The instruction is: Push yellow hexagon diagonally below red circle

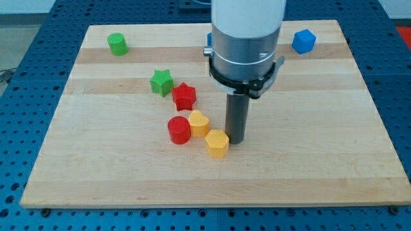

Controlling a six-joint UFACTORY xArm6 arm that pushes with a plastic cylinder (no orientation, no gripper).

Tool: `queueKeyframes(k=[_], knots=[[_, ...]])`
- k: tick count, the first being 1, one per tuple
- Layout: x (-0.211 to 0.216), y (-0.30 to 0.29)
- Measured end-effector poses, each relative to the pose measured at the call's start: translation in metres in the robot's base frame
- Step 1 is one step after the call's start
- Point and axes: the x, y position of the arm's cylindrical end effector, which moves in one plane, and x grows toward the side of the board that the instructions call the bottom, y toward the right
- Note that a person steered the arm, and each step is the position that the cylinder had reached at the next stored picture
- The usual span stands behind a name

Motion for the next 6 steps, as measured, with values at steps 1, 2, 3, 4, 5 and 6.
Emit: queueKeyframes(k=[1, 2, 3, 4, 5, 6], knots=[[0.003, -0.014], [0.01, -0.013], [0.02, 0.023], [0.034, 0.025], [0.038, 0.02], [0.038, 0.006]])
